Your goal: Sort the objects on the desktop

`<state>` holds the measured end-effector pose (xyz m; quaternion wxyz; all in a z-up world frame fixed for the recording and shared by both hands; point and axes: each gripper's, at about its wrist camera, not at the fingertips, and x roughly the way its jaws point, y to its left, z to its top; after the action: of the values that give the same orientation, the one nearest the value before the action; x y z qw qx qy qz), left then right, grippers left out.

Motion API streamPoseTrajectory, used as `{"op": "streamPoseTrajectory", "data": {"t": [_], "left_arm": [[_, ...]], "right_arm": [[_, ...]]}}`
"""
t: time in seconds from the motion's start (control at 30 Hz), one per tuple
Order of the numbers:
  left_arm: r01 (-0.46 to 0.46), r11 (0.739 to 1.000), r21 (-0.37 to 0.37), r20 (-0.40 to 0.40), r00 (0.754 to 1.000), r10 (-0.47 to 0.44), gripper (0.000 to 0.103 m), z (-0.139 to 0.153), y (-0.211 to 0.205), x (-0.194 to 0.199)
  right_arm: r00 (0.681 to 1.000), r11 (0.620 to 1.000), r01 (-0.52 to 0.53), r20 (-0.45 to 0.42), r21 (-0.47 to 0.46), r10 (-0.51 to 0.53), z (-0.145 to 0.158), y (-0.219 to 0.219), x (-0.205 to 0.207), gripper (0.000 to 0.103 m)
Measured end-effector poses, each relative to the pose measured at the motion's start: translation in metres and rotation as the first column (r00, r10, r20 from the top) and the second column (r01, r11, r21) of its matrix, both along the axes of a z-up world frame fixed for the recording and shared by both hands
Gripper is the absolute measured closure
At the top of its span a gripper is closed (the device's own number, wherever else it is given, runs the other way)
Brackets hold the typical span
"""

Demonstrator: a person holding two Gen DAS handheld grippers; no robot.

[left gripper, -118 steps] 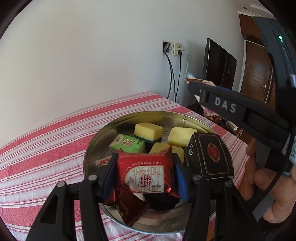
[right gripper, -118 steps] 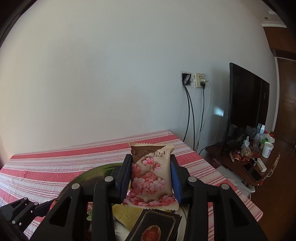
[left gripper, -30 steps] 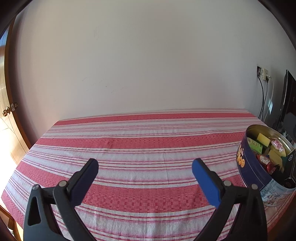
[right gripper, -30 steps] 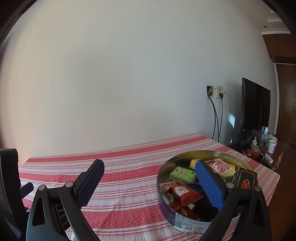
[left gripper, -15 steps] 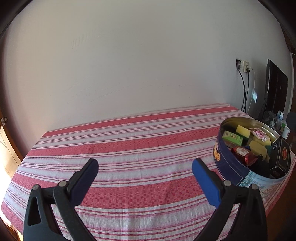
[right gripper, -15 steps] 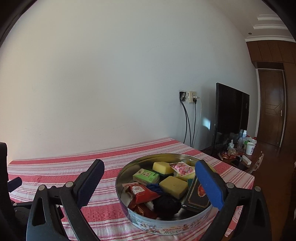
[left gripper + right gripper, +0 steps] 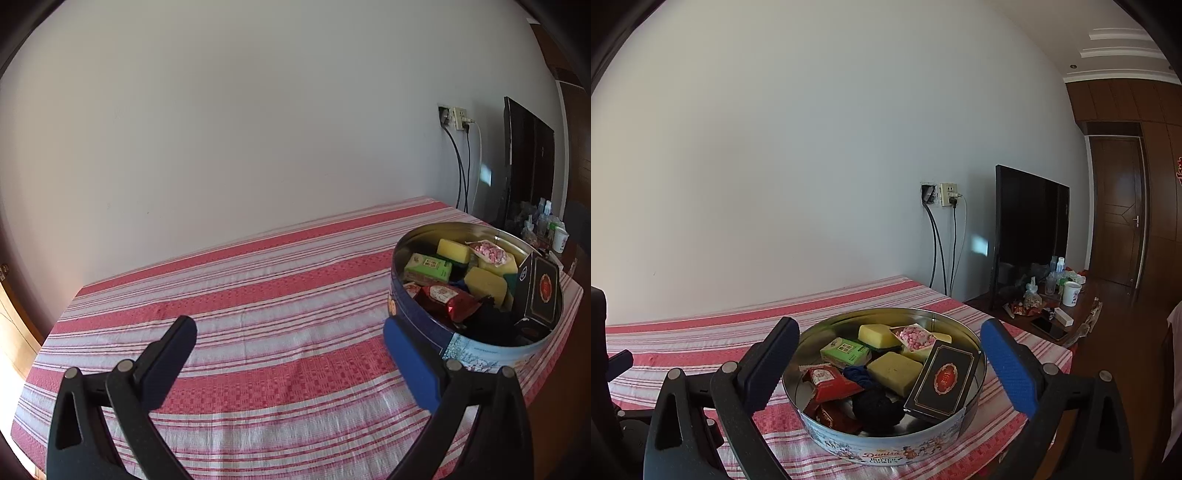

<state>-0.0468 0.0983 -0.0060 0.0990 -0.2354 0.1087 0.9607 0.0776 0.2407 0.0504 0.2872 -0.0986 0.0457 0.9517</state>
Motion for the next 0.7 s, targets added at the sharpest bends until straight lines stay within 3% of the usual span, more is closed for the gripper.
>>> {"op": "streamPoseTrajectory", "data": {"t": [0.47,0.7], "left_arm": [[0.006,1.0,-0.03,0.014,1.0,-0.005,0.0,0.002,0.015,0.007],[-0.02,0.994,-0.104,-0.024,1.0,0.018,0.0,0.004,0.028,0.013]], "right_arm": [[1.0,1.0,0.0,-0.015,-0.01,0.0,0.002,0.014,0.016,0.003],[1.0,1.0,-0.001,-0.02,-0.025,0.001,0.002,0.021,0.018,0.003]]}}
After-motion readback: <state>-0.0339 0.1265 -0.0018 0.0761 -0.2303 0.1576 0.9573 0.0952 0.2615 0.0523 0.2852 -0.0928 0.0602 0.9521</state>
